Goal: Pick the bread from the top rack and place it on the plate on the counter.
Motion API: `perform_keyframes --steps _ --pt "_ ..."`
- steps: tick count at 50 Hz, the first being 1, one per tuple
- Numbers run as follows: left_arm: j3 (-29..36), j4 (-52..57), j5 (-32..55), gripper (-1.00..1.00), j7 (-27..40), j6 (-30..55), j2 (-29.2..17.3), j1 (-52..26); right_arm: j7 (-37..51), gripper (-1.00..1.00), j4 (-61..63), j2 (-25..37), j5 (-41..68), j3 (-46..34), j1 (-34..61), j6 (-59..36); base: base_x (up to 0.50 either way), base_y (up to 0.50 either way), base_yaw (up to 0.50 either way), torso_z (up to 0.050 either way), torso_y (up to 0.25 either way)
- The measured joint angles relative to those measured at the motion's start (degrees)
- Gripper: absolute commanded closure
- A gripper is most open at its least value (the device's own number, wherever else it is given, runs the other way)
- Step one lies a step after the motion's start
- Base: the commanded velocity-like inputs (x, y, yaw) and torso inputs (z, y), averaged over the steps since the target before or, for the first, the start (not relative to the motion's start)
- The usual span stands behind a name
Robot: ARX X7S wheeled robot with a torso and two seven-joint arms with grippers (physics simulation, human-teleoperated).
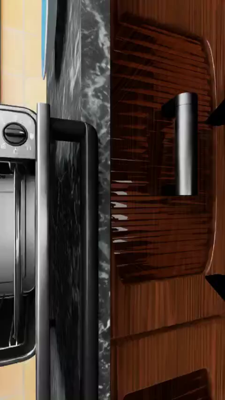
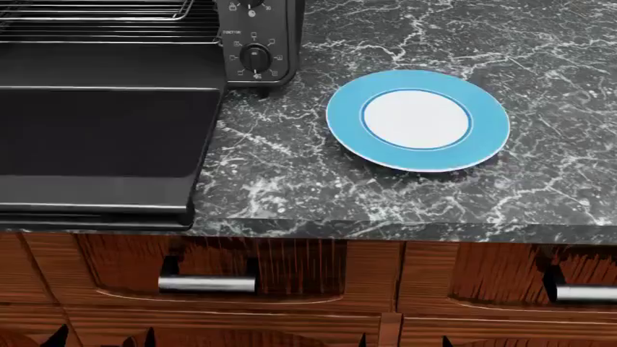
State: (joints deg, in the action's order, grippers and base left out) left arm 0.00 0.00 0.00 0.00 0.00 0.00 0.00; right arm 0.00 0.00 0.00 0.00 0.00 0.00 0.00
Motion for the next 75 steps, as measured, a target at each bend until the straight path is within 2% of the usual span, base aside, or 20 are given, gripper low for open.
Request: perform_keyframes --steps 24,33,39,50,65,69,75 --pt "2.75 0.65 2.44 -1.0 3.08 -0.66 -2.64 0.41 3.35 -1.0 0.19 2.59 2.34 -3.12 -0.02 0.21 0.0 0.0 0.0 0.002 0.001" --pt "3.59 8.01 2.45 -1.0 4.71 0.41 -3.87 2.8 4.54 -1.0 6.22 4.16 3.17 -3.67 -1.69 -3.07 0.0 0.0 0.0 0.05 0.02" --pt "3.69 16.73 2.89 -1.0 5.45 5.92 -5.18 3.93 5.25 -1.0 14.01 5.58 3.5 -4.04 -3.48 -8.3 0.0 0.0 0.0 0.05 0.021" --pt "3.69 32.3 3.8 -1.0 6.13 18.86 -8.09 4.31 5.91 -1.0 31.42 9.01 4.69 -3.78 -3.57 -24.03 0.0 0.0 0.0 0.05 0.021" --pt "3.53 47.85 5.39 -1.0 5.92 38.81 -12.16 -1.52 5.89 -1.0 50.63 14.48 6.7 -1.56 6.37 -49.7 0.0 0.0 0.0 0.05 0.021" --pt "3.66 51.28 5.8 -1.0 5.92 43.9 -12.97 -3.86 9.82 -1.0 53.71 17.83 12.64 -0.59 10.12 -54.63 0.0 0.12 0.0 0.05 0.021" --pt "3.6 55.19 7.73 -1.0 6.91 49.78 -14.4 -7.16 22.77 -1.0 56.48 26.55 28.7 -0.22 15.84 -57.51 0.0 0.5 0.0 0.05 0.02"
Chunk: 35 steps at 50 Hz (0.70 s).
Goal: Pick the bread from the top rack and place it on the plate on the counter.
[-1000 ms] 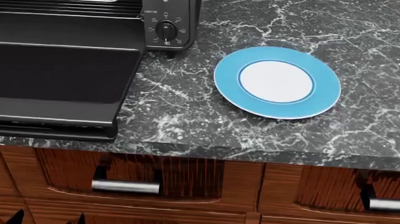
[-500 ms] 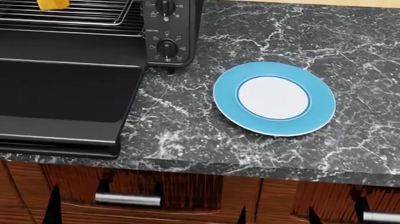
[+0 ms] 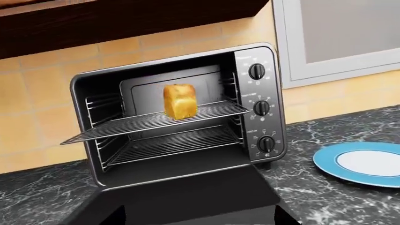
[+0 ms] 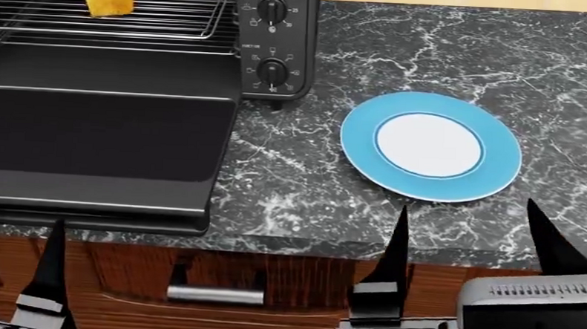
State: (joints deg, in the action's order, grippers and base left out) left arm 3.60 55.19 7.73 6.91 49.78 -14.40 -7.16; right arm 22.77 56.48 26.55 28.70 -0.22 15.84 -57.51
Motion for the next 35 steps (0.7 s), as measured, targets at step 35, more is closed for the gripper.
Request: perform_keyframes --steps 35 --pt "1.08 4.04 26.06 -1.0 23.44 2.94 -16.79 -7.25 29.98 -1.0 3.24 21.32 32.34 -11.49 15.51 7.36 0.04 0.36 0.0 0.05 0.021"
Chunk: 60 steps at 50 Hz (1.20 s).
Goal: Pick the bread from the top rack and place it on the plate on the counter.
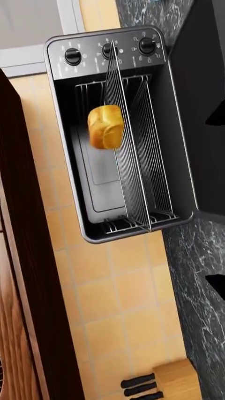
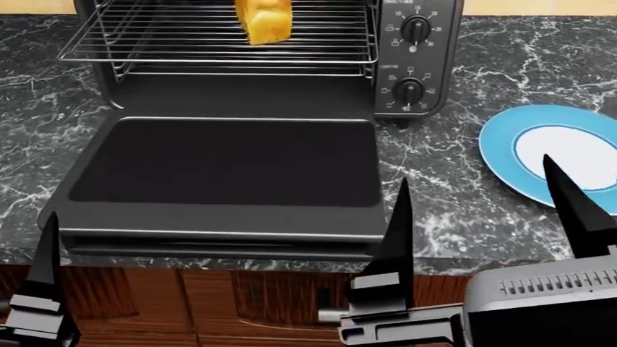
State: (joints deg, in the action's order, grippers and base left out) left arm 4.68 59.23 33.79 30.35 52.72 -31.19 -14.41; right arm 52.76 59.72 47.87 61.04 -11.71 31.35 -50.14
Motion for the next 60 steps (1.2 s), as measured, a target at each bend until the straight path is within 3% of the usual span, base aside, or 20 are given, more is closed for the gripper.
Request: perform_keyframes --steps 15,24,39,60 --pt "0.79 0.1 4.81 -1.0 4.62 -1.7 -3.71 -0.87 12.56 -1.0 0.17 12.19 6.07 -26.05 19.8 15.59 0.26 0.01 0.0 0.05 0.021" --pt "2.22 -0.05 6.62 -1.0 6.79 -1.87 -5.04 -2.04 14.95 -1.0 -0.13 16.44 5.24 -35.14 24.29 22.34 0.25 0.04 0.0 0.05 0.021" --pt "5.02 -0.84 7.43 -1.0 8.9 -2.87 -6.34 -2.8 15.18 -1.0 -1.15 19.04 3.64 -40.8 25.89 26.9 0.32 0.05 0.0 0.05 0.021" --pt "7.24 -2.23 7.15 -1.0 11.01 -4.4 -7.07 -1.36 7.69 -1.0 -7.22 18.14 7.06 -41.49 28.57 29.8 0.01 0.0 0.0 0.0 0.0"
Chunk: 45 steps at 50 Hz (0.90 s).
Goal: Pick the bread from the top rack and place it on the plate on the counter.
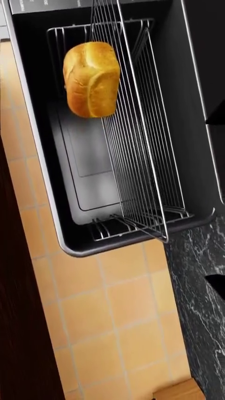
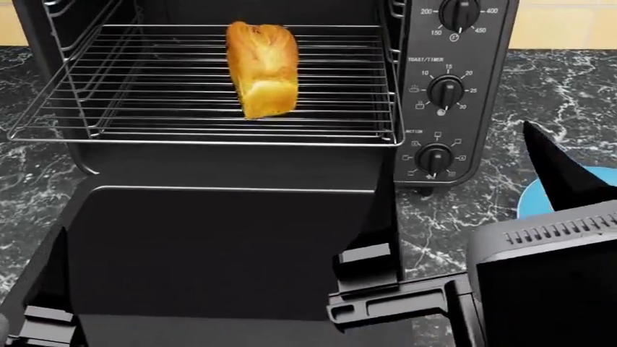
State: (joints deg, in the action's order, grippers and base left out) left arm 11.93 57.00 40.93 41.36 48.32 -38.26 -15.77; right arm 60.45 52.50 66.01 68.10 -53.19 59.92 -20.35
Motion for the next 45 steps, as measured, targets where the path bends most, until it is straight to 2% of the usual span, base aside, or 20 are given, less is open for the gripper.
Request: perform_keyframes --steps 23,45 --pt "-0.14 -0.97 0.33 -1.0 0.82 -1.85 -1.11 2.1 -9.44 -1.0 -7.2 -4.04 12.92 2.74 12.67 -5.81 0.0 0.0 0.0 0.0 0.0" --pt "-0.01 -0.74 1.47 -1.0 1.97 -1.76 -2.16 2.24 -13.18 -1.0 -13.68 -11.42 17.04 1.95 19.36 -10.68 0.0 0.0 0.0 0.0 0.0"
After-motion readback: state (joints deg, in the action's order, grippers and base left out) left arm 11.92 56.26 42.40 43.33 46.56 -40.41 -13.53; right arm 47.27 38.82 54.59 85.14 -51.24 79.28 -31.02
